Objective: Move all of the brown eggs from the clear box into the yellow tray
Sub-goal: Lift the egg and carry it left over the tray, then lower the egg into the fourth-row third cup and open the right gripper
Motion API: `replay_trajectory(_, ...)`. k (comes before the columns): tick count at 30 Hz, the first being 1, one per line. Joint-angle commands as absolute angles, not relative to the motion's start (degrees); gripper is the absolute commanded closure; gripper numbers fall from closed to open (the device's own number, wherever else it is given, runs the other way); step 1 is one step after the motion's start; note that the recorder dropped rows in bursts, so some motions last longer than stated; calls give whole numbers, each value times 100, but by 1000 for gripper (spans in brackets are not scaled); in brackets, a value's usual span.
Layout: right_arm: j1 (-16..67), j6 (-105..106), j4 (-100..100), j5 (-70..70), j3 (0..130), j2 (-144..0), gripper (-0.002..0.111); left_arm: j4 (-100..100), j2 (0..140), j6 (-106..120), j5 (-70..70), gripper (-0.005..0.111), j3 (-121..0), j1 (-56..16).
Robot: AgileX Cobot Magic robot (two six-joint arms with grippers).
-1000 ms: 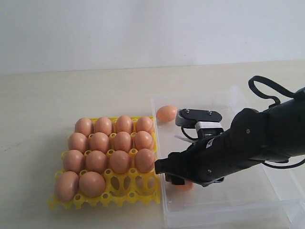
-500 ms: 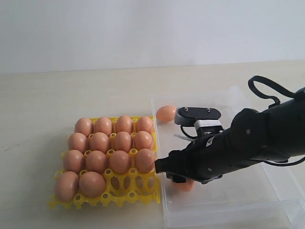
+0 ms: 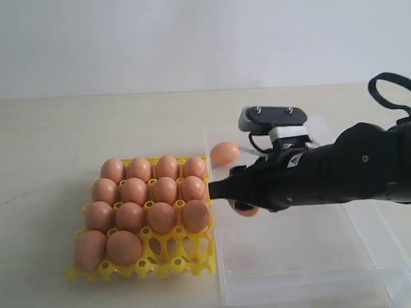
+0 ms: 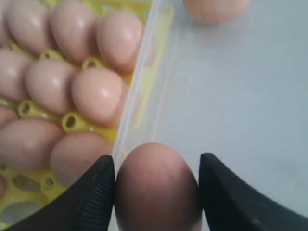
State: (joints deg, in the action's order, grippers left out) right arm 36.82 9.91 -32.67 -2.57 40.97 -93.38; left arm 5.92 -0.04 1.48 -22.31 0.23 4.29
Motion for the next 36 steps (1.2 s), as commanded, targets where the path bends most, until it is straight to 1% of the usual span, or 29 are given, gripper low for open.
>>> replay_trajectory(1, 3859, 1032, -3243, 668, 3832, -8720, 108, 590, 0, 136, -2179, 107, 0, 400)
replay_trajectory(4, 4240, 987, -3243, 1576, 3544, -8516, 108, 590, 0, 136, -2179, 107, 0, 400)
replay_trajectory(8, 5124, 987, -3088, 2486, 3477, -8490, 108, 590, 0, 136, -2179, 107, 0, 400)
replay_trajectory(12, 5521, 600, -2790, 3125, 3491, -8829, 108, 590, 0, 136, -2179, 107, 0, 400)
replay_trajectory(18, 5603, -319, -2105, 3105, 3831, -9655, 108, 590, 0, 136, -2179, 107, 0, 400)
replay_trajectory(22, 5603, -675, -1814, 2758, 4125, -9993, 108, 590, 0, 136, -2179, 107, 0, 400)
replay_trajectory(27, 5666, -903, -1746, 2514, 4350, -10290, 108, 590, 0, 136, -2179, 107, 0, 400)
replay_trajectory(36, 5697, -1058, -1792, 2382, 4375, -10499, 108, 590, 0, 136, -2179, 107, 0, 400)
